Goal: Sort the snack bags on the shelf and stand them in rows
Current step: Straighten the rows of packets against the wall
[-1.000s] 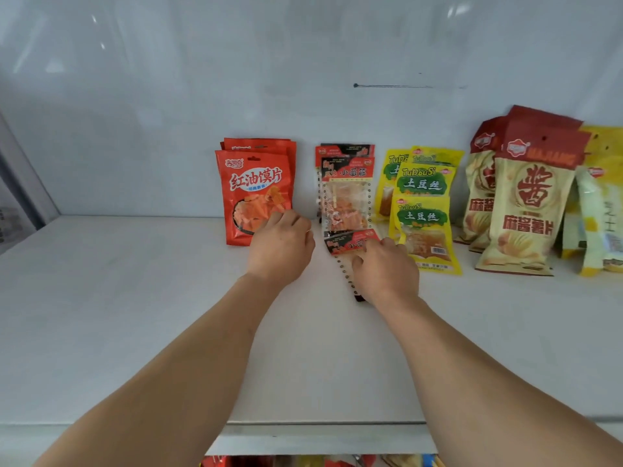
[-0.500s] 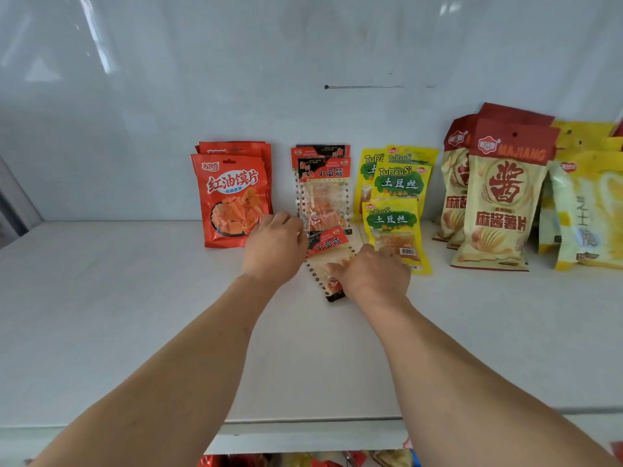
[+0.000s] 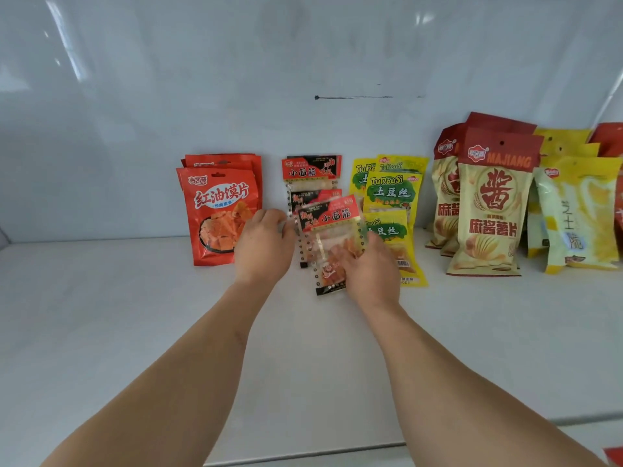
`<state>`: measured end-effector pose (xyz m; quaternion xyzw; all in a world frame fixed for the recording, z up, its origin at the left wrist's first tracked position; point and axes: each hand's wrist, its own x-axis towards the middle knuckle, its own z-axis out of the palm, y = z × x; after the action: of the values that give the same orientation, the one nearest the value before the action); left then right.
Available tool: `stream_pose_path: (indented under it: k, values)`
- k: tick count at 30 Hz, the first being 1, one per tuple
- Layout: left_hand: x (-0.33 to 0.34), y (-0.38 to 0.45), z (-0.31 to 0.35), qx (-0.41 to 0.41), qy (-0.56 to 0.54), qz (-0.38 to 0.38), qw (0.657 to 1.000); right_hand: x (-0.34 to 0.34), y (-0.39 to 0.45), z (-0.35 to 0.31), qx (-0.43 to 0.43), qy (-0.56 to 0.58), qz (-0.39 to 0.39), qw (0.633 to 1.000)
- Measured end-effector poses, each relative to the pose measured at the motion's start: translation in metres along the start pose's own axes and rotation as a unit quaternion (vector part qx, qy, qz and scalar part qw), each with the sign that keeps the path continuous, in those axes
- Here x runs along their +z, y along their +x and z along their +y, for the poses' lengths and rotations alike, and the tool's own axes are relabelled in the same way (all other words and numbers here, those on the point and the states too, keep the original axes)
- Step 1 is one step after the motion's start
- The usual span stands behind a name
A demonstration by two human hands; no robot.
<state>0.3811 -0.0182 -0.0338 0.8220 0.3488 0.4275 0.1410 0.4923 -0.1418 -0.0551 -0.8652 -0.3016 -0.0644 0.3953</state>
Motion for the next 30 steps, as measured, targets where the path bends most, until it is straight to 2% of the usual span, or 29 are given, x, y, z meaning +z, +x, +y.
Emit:
stream_pose_path:
  k: [5,7,12,16,24,30]
  values:
    - [0.009,0.009,0.005,-0.064,-0.050,-0.023,0.996,0.017,0.017,-0.011,0.016,0.009,-0.036,0.999]
    - [0.012,0.011,0.006,-0.090,-0.063,-0.035,0.993,0.024,0.019,-0.009,0.019,-0.014,-0.052,0.998]
    - [0.021,0.016,0.008,-0.140,-0.080,-0.055,0.985,0.029,0.022,-0.010,0.031,-0.058,-0.038,0.997]
    - [0.030,0.018,0.009,-0.172,-0.098,-0.057,0.979,0.027,0.025,-0.013,0.045,-0.107,-0.070,0.991]
    - [0.038,0.020,0.009,-0.191,-0.118,-0.036,0.974,0.032,0.032,-0.010,0.063,-0.099,-0.068,0.991]
    - [0.035,0.022,0.010,-0.194,-0.138,-0.018,0.971,0.036,0.028,-0.007,0.027,-0.068,-0.035,0.997]
